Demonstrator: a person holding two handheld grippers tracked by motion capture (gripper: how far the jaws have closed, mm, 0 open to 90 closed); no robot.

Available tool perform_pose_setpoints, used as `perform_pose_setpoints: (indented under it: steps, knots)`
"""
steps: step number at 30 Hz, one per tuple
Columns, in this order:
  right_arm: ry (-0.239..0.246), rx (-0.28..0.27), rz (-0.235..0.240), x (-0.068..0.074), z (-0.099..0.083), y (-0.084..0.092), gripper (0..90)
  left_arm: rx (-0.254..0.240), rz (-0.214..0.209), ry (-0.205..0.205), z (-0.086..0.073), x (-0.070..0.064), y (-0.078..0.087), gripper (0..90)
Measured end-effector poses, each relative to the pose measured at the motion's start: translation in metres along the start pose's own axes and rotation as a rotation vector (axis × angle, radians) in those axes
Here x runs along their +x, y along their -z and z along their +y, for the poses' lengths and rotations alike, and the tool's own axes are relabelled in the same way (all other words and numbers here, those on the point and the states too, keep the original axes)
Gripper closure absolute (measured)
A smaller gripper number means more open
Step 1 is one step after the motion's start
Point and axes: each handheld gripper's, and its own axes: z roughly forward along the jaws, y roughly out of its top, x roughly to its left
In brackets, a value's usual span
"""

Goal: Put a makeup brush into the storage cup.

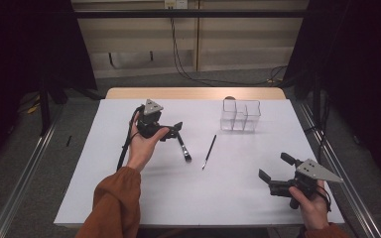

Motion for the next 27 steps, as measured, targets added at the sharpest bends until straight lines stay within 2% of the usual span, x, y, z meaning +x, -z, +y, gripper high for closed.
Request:
perform_pose_setpoints:
  steps: [1,4,6,7,10,12,13,15,17,19,20,22,23,24,26,27]
  knots:
    - [0.0,0.0,0.001,0.0,0.0,0.0,0.0,0.029,-0.004,0.007,0.001,0.001,-0.001,5.5]
    - [-0.002,0.0,-0.001,0.0,0.0,0.0,0.0,0.057,0.001,-0.005,0.001,0.0,-0.003,4.9]
    - [0.002,-0.001,0.0,0.0,0.0,0.0,0.0,0.114,-0.003,-0.015,0.003,-0.004,-0.006,4.5]
    - [0.003,-0.001,0.003,0.0,0.0,0.0,0.0,0.114,-0.003,-0.015,0.003,-0.004,-0.006,4.5]
    - [0.005,0.003,0.007,0.0,0.0,0.0,0.0,0.191,-0.012,0.001,0.006,-0.006,-0.011,4.7]
    - [0.006,0.003,0.009,0.0,0.0,0.0,0.0,0.229,-0.008,0.006,0.009,-0.009,-0.015,4.7]
    - [0.006,0.003,0.009,0.0,0.0,0.0,0.0,0.229,-0.008,0.006,0.009,-0.009,-0.015,4.7]
    - [0.004,0.004,0.011,0.0,0.0,0.0,0.0,0.261,-0.033,0.041,0.011,-0.009,-0.017,4.7]
    - [0.007,0.004,0.012,0.0,0.0,0.0,0.0,0.288,-0.04,0.062,0.011,-0.008,-0.02,4.8]
    - [0.012,0.003,0.014,0.0,0.0,0.0,0.0,0.331,-0.033,0.068,0.011,-0.007,-0.022,5.0]
    - [0.012,0.003,0.014,0.0,0.0,0.0,0.0,0.331,-0.033,0.068,0.011,-0.007,-0.022,5.1]
    - [0.009,0.006,0.016,0.0,0.0,-0.001,0.0,0.402,-0.031,0.075,0.012,-0.006,-0.024,5.8]
    - [0.008,0.006,0.016,0.0,0.0,-0.001,0.0,0.402,-0.031,0.075,0.012,-0.006,-0.024,5.8]
    - [0.009,0.007,0.016,0.0,0.0,-0.001,0.0,0.423,-0.032,0.103,0.013,-0.006,-0.024,5.9]
    - [0.008,0.009,0.017,0.0,-0.001,-0.001,0.0,0.481,-0.036,0.105,0.013,-0.006,-0.027,7.5]
    - [0.007,0.008,0.017,0.0,-0.001,-0.001,0.0,0.481,-0.036,0.105,0.013,-0.006,-0.027,7.6]
